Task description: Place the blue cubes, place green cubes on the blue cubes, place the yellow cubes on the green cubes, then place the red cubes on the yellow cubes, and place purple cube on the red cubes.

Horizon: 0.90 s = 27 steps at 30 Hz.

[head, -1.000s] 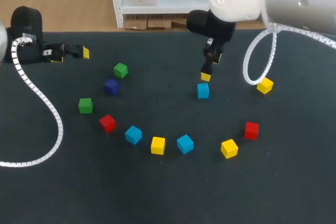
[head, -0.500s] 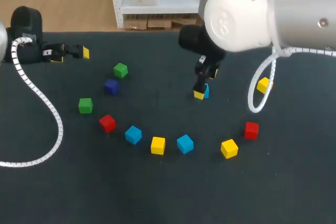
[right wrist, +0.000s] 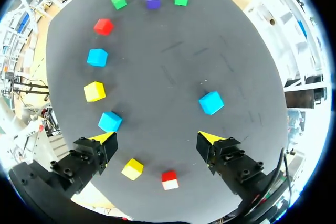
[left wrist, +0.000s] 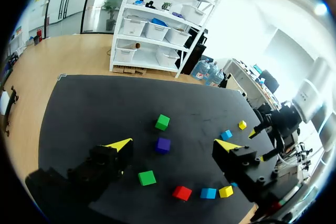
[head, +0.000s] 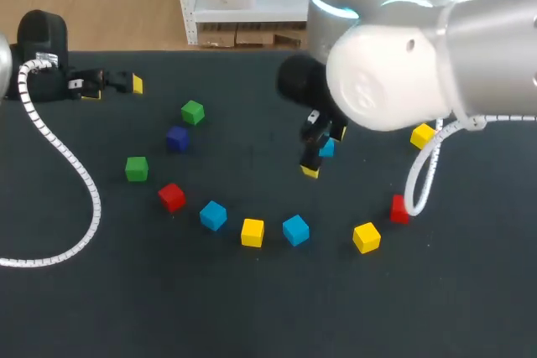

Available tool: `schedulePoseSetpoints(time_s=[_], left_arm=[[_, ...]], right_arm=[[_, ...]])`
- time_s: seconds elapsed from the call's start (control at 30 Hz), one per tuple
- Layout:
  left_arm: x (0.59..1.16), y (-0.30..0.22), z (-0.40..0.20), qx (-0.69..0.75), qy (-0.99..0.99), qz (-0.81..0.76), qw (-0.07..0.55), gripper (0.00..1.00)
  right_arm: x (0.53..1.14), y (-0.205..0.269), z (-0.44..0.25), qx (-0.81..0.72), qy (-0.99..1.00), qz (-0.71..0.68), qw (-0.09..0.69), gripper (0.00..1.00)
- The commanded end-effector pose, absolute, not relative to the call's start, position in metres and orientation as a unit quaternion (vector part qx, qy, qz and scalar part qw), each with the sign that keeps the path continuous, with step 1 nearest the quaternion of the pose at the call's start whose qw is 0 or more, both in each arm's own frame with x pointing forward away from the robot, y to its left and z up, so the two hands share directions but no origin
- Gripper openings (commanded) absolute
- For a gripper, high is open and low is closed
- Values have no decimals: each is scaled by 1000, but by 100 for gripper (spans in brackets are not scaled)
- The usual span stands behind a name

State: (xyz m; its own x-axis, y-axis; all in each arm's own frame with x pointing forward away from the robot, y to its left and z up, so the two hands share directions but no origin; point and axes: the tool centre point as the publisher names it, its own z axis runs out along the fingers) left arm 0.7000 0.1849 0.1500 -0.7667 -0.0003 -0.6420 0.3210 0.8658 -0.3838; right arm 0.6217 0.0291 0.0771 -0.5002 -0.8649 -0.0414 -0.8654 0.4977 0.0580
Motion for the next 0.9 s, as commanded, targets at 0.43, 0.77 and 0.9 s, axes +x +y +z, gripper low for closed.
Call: schedulePoseSetpoints(time_s=[0.43, 0.77, 0.9], left_arm=[[700, 185, 150, 88, 908, -243, 330, 100], [700, 185, 150, 88, 908, -243, 330, 100], [700, 185, 150, 88, 908, -243, 330, 100]], right_arm=[[591, 39, 87, -480, 873, 87, 1, 100], [578, 44, 82, -486, 870, 85, -12, 100], [578, 44, 82, -486, 870, 85, -12, 100]])
